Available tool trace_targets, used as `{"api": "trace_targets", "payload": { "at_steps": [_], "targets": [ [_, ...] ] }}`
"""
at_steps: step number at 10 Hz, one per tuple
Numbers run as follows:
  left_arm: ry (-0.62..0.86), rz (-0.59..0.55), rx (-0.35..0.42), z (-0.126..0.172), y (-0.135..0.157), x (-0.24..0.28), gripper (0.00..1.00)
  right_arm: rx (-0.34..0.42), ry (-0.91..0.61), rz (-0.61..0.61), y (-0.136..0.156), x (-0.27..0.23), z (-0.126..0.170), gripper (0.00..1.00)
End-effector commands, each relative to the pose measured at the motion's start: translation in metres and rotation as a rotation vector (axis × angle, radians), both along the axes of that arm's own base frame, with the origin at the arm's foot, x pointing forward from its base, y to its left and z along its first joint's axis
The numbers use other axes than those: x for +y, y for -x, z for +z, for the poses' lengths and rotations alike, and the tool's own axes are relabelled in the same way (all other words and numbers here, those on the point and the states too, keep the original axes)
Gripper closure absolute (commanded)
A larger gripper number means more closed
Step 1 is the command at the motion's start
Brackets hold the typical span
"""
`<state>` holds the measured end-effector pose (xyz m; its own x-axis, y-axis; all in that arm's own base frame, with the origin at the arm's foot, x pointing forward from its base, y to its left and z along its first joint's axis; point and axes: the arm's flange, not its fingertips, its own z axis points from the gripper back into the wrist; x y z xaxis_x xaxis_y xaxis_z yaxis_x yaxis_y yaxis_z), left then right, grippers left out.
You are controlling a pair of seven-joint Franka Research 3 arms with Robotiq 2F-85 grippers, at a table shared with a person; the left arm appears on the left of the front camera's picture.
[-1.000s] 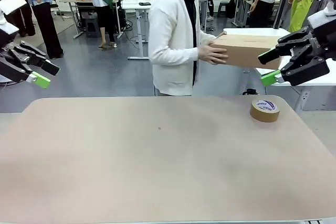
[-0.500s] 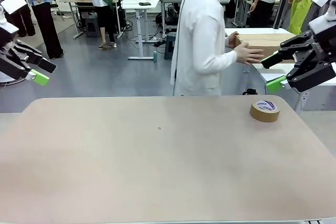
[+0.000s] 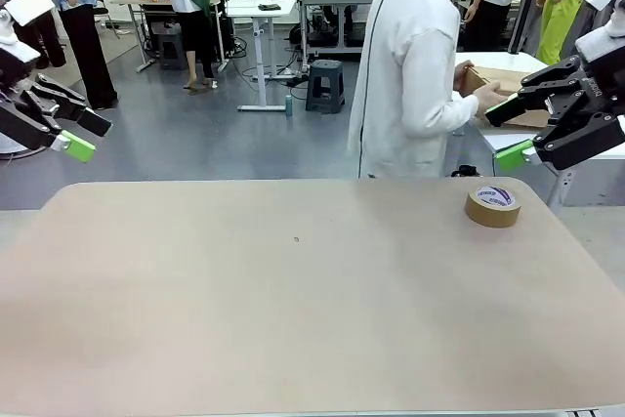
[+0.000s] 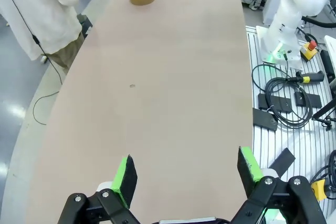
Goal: Wrap the clocks to prevent damage.
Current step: After the human seals the box with tape, release both hands from the side flaps of the Package Box.
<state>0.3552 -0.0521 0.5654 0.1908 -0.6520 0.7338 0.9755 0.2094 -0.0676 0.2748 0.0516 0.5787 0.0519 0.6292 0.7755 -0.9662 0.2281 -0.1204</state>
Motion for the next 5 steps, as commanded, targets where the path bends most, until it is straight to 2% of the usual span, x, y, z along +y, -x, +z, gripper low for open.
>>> {"api": "trace_targets", "payload": {
  "at_steps": [1,2,3,5],
  "targets": [
    [-0.011,-0.022,-0.007,-0.001,0.002,0.005,0.00,0.004,-0.012,-0.009,-0.001,0.001,0.000,0.00],
    [0.000,0.000,0.000,0.000,0.000,0.000,0.00,0.000,0.000,0.000,0.000,0.000,0.000,0.00],
    [0.085,-0.051,0.025,-0.008,-0.020,0.018,0.00,0.061,-0.039,0.154,-0.018,-0.015,-0.003,0.00],
    [0.292,-0.157,-0.061,-0.024,-0.041,0.057,0.00,0.070,-0.266,0.267,-0.054,-0.061,-0.014,0.00]
  ]
}}
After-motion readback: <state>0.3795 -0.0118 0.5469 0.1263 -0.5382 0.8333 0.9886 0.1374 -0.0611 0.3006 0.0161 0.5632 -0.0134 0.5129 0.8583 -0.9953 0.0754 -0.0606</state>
